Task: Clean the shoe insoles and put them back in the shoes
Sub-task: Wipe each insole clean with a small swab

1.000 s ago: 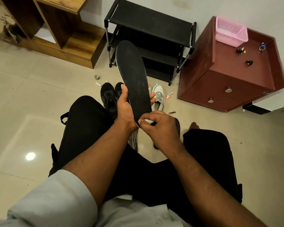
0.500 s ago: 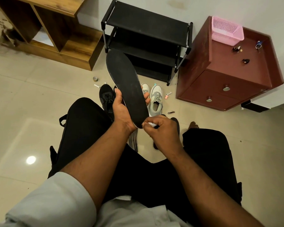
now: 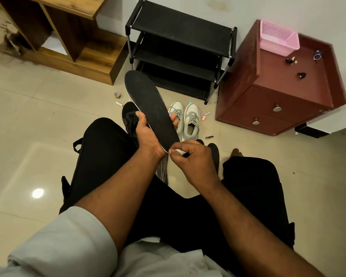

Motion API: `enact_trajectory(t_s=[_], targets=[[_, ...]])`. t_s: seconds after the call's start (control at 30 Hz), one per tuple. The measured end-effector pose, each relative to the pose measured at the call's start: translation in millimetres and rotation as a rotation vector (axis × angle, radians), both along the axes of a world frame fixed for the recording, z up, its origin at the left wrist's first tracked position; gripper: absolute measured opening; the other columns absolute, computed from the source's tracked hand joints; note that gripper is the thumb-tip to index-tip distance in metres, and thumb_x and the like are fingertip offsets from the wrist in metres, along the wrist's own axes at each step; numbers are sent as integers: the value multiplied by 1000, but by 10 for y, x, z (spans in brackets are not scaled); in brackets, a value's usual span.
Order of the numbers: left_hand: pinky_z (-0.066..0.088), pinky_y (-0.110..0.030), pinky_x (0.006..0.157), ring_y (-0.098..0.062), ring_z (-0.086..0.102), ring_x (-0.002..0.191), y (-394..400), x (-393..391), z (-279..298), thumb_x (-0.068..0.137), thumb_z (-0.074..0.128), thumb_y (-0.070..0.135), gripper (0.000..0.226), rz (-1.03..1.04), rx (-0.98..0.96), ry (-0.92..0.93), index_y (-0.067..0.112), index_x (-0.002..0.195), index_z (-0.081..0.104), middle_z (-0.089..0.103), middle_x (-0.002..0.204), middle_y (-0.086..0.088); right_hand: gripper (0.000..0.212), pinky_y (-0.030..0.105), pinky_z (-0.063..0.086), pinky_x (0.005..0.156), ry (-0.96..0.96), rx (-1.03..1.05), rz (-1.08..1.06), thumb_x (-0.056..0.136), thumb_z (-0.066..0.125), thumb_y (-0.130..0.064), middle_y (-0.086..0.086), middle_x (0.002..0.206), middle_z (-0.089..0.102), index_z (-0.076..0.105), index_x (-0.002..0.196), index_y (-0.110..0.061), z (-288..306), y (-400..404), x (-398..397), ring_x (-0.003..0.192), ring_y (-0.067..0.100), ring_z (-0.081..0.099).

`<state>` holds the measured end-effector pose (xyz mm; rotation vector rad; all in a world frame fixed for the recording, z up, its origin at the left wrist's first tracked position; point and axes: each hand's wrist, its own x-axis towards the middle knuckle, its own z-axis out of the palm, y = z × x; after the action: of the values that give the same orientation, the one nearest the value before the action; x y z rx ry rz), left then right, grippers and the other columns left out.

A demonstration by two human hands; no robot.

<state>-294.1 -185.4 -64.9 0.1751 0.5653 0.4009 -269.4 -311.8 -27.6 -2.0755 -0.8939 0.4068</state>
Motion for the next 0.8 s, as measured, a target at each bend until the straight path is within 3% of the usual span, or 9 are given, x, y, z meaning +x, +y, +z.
enact_trajectory(t_s=[0.23, 0.33, 0.47, 0.63, 0.73, 0.8], targets=[[51, -35, 73, -25, 59, 74, -46, 15, -66, 89, 32, 77, 81, -34, 17, 93, 5, 112, 58, 60, 88, -17, 8, 17, 49, 70, 28, 24, 47, 79, 70, -9, -1, 79, 67, 76, 83, -11, 35, 113, 15, 73, 7, 60], [56, -35, 72, -25, 63, 75, -168, 18, -16, 88, 33, 77, 80, -137, 19, 127, 5, 103, 65, 64, 85, -15, 8, 17, 49, 71, 75, 25, 14, 81, 69, -10, 1, 81, 69, 76, 85, -11, 34, 124, 45, 74, 7, 61], [58, -38, 78, -27, 66, 81, -249, 28, 24, 88, 34, 76, 81, -210, 13, 156, 4, 105, 67, 67, 88, -16, 9, 14, 48, 73, 72, -4, -4, 83, 68, -11, 1, 83, 70, 76, 86, -11, 60, 126, 107, 76, 4, 61], [55, -35, 82, -25, 64, 82, -72, 21, -22, 88, 33, 77, 90, -97, -24, 101, 2, 134, 55, 65, 97, -18, 7, 4, 39, 67, 50, -57, -36, 80, 70, -8, -5, 75, 65, 76, 83, -8, -80, -84, 166, 73, -8, 56], [54, -36, 87, -26, 64, 89, -79, 22, -11, 88, 33, 77, 92, -103, -4, 94, 3, 137, 55, 61, 112, -19, 9, 6, 40, 69, 75, -70, -99, 81, 70, -12, -9, 78, 65, 76, 88, -10, -145, -128, 185, 75, -6, 58], [53, -35, 86, -26, 64, 87, -107, 25, 2, 86, 34, 79, 91, -144, -4, 86, 4, 132, 58, 63, 107, -19, 7, 5, 41, 70, 84, -16, -71, 81, 70, -10, -6, 79, 67, 76, 86, -11, -92, -77, 120, 77, -3, 59]])
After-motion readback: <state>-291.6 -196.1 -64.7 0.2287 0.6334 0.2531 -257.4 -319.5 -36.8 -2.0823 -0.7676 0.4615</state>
